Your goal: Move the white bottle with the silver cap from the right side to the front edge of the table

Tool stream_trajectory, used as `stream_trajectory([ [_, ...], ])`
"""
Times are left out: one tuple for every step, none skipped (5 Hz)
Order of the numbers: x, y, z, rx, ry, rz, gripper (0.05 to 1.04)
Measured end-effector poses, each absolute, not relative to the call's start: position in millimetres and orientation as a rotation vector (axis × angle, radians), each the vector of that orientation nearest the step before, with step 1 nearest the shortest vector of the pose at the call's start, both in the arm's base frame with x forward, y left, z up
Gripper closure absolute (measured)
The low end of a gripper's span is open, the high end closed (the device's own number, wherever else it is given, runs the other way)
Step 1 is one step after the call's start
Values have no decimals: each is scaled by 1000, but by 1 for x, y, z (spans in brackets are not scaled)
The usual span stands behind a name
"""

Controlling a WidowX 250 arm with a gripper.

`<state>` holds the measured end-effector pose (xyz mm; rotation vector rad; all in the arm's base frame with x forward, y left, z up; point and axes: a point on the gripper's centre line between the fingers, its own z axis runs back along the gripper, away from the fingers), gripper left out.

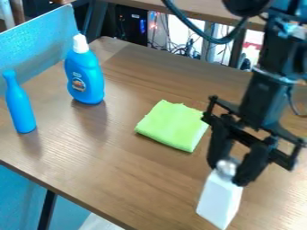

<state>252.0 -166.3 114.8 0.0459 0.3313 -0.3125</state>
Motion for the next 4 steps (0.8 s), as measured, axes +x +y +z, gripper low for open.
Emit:
stream_trajectory([
  [257,-150,107,40,354,-284,566],
  [258,-144,104,49,354,-280,566],
  [260,-139,98,67,371,-281,566],
  [258,-135,87,83,362,-277,566],
])
